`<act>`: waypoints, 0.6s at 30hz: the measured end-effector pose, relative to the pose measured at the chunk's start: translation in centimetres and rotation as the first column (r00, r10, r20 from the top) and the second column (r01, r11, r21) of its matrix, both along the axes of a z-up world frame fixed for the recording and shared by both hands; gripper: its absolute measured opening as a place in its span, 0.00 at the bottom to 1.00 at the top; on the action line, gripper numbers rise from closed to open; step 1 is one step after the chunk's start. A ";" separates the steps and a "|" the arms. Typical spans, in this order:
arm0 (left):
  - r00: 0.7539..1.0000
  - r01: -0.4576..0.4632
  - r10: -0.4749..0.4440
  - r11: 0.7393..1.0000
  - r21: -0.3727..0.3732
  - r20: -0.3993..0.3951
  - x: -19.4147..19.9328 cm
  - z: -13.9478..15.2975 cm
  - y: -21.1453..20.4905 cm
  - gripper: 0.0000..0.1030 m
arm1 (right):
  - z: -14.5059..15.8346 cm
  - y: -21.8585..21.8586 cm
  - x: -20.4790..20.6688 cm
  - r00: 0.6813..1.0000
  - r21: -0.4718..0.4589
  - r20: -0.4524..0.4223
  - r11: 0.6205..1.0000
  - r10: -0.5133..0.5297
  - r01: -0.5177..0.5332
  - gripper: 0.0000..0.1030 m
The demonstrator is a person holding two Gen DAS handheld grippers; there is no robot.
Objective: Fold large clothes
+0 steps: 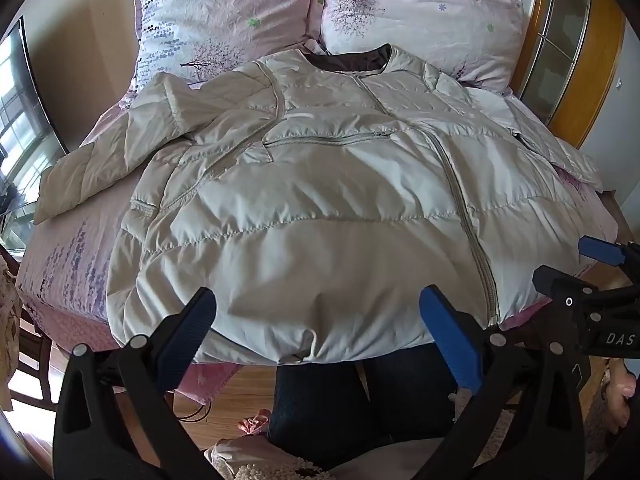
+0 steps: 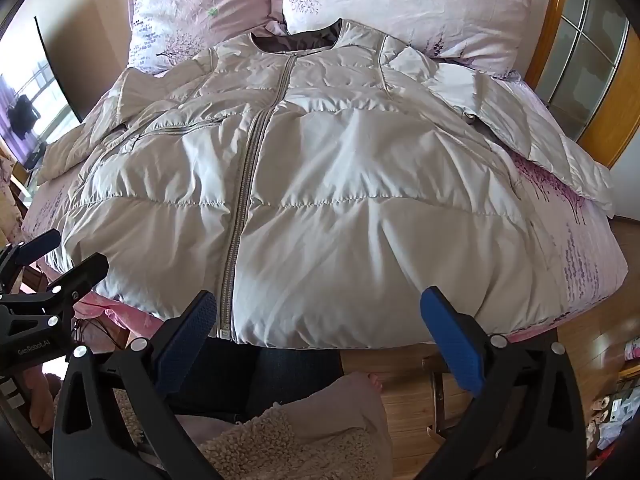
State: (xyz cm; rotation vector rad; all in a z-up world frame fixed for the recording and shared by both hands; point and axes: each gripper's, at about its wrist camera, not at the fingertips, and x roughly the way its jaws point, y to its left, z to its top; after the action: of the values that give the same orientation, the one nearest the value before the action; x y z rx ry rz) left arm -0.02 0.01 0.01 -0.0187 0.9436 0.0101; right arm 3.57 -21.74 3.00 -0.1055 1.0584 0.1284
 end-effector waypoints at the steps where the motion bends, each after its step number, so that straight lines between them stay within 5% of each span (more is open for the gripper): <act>1: 1.000 0.000 0.000 1.000 0.000 0.000 0.0 0.0 0.0 0.98 | 0.0 0.0 0.0 1.000 0.000 0.000 1.000 0.000 0.000 0.99; 18: 1.000 0.000 0.000 1.000 -0.003 -0.002 0.0 0.0 0.0 0.98 | 0.1 0.0 0.0 1.000 0.004 -0.001 1.000 -0.002 0.002 0.99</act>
State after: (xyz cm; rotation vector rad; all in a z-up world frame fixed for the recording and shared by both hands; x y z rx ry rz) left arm -0.01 0.04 -0.01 -0.0209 0.9461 0.0086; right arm 3.55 -21.71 3.09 -0.1011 1.0587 0.1290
